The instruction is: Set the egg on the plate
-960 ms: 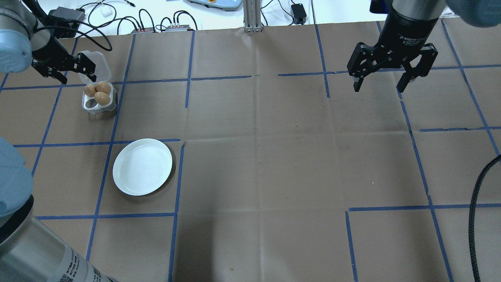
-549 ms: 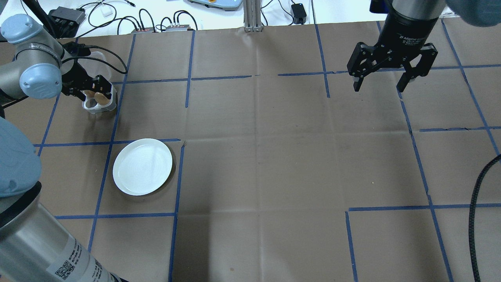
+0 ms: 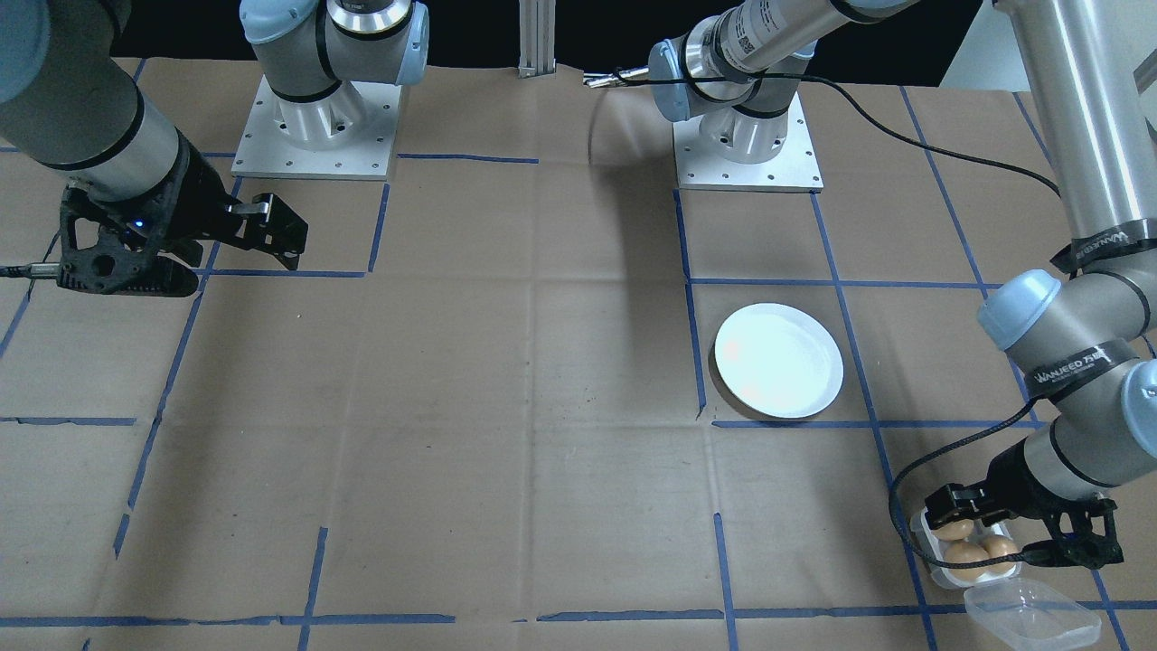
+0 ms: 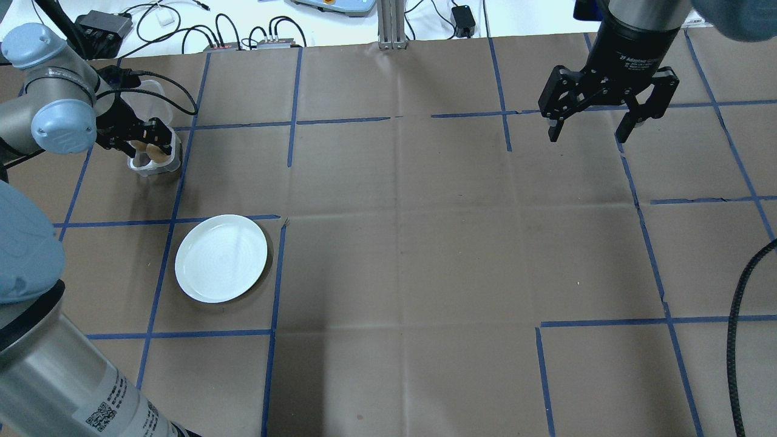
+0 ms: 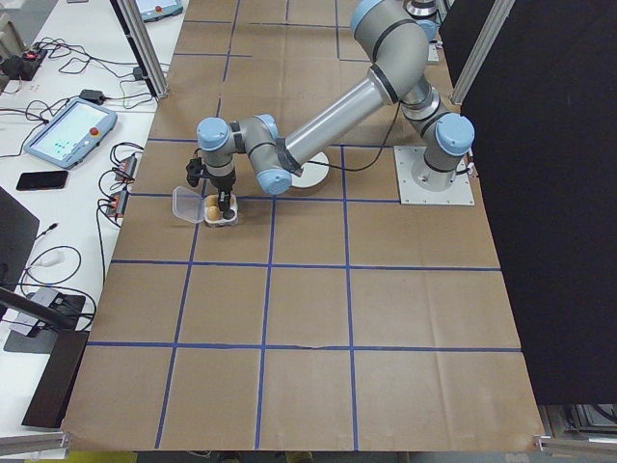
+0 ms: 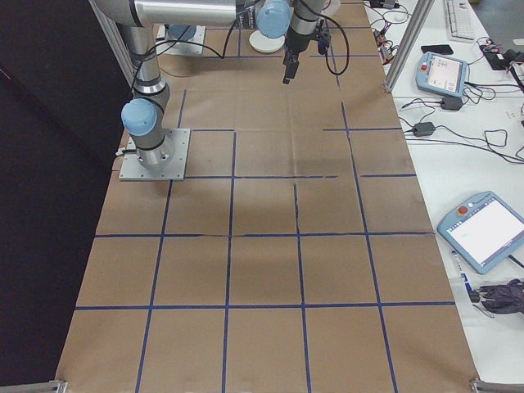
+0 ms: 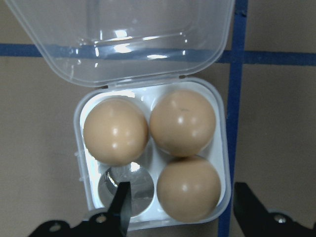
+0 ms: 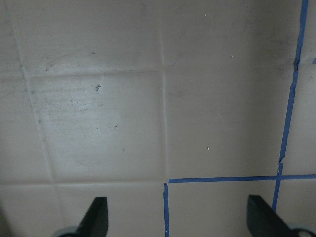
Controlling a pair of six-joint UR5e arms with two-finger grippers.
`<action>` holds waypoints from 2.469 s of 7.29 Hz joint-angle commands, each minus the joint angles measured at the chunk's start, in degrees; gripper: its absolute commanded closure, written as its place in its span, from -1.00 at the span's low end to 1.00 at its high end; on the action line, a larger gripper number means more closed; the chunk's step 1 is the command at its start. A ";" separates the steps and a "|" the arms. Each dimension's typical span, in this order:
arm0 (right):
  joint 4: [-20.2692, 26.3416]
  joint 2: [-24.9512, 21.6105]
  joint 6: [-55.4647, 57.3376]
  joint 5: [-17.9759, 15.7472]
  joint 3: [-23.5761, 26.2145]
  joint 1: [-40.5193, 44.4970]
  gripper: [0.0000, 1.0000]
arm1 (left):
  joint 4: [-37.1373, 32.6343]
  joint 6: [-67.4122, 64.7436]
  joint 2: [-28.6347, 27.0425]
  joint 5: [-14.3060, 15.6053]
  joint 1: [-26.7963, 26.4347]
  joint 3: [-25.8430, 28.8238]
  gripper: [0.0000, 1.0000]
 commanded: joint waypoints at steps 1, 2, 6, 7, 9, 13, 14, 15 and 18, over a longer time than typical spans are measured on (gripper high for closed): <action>0.00 0.03 0.00 0.02 0.00 0.00 -1.00 | 1.05 -0.15 -0.12 -0.37 -0.09 -0.06 -0.43; 0.00 -0.06 0.00 -0.07 0.00 0.00 -1.00 | 1.06 -0.15 -0.12 -0.37 -0.09 -0.06 -0.36; 0.00 -0.06 0.00 0.02 0.00 0.00 -1.00 | 1.06 -0.24 -0.12 -0.37 -0.17 -0.06 0.12; 0.00 0.03 0.00 -0.07 0.00 0.00 -1.00 | 1.06 -0.24 -0.03 -0.11 -0.26 -0.06 0.25; 0.00 -0.06 0.00 0.02 0.00 0.00 -1.00 | 0.36 -0.15 1.45 0.33 -0.35 -0.06 0.50; 0.00 -0.06 0.00 0.02 0.00 0.00 -1.00 | -7.53 -1.72 13.21 1.65 -1.14 -3.73 0.50; 0.00 -0.06 0.00 -0.07 0.00 0.00 -1.00 | -7.90 -6.87 16.46 1.47 -2.88 -7.84 0.50; 0.00 0.03 0.00 -0.07 0.00 0.00 -1.00 | -7.82 -10.40 20.67 1.73 -6.64 -13.97 0.50; 0.00 -0.06 0.00 0.02 0.00 0.00 -1.00 | -5.02 -16.15 26.78 1.56 -10.72 -31.13 0.51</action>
